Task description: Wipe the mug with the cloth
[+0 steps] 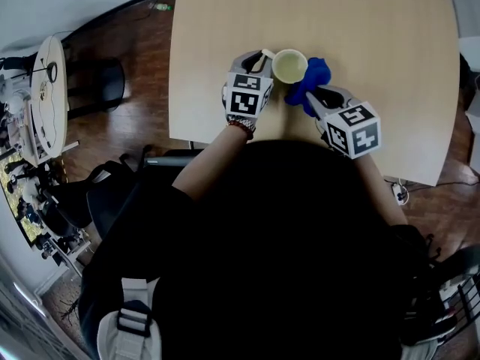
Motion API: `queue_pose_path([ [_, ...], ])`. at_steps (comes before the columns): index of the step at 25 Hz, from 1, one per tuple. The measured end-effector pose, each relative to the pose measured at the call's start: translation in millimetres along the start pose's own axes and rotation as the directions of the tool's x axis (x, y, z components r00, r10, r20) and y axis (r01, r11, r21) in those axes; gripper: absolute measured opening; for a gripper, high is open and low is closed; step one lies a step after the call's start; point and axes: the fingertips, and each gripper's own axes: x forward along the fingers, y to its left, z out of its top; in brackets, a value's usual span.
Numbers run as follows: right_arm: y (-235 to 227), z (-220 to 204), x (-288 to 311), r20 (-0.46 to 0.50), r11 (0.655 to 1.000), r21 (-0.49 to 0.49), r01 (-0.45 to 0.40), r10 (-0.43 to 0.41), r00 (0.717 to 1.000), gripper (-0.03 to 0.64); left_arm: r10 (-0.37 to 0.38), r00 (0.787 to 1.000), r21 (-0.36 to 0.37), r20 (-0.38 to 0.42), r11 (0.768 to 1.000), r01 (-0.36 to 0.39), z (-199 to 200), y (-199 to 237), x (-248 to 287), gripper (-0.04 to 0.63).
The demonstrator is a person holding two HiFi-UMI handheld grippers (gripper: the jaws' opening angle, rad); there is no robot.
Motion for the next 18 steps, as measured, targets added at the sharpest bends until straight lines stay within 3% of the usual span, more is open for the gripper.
queue_pose_path([
  [7, -13, -19, 21, -0.076, 0.994, -0.057, 0.088, -0.093, 0.993, 0.051, -0.033, 0.998, 0.071, -0.056, 0.997, 0.037, -12, -9, -10, 0.052],
  [11, -35, -26, 23, -0.111, 0.988, -0.063, 0.141, -0.147, 0.983, 0.051, -0.098, 0.992, 0.198, -0.086, 0.974, 0.113, -21, -19, -18, 0.043],
  [13, -44, -29, 24, -0.125, 0.984, -0.077, 0.163, -0.172, 0.977, 0.051, -0.134, 0.985, 0.284, -0.111, 0.945, 0.161, -31, -29, -22, 0.035],
  [14, -45, -30, 25, -0.128, 0.983, -0.081, 0.165, -0.175, 0.976, 0.051, -0.159, 0.978, 0.339, -0.132, 0.92, 0.195, -37, -38, -24, 0.02],
  [17, -46, -32, 30, -0.129, 0.977, -0.126, 0.171, -0.187, 0.974, 0.049, -0.239, 0.953, 0.496, -0.183, 0.815, 0.3, -50, -80, -28, 0.002],
  [18, -46, -31, 30, -0.127, 0.974, -0.143, 0.176, -0.194, 0.973, 0.051, -0.253, 0.949, 0.515, -0.186, 0.798, 0.314, -50, -91, -29, 0.003],
])
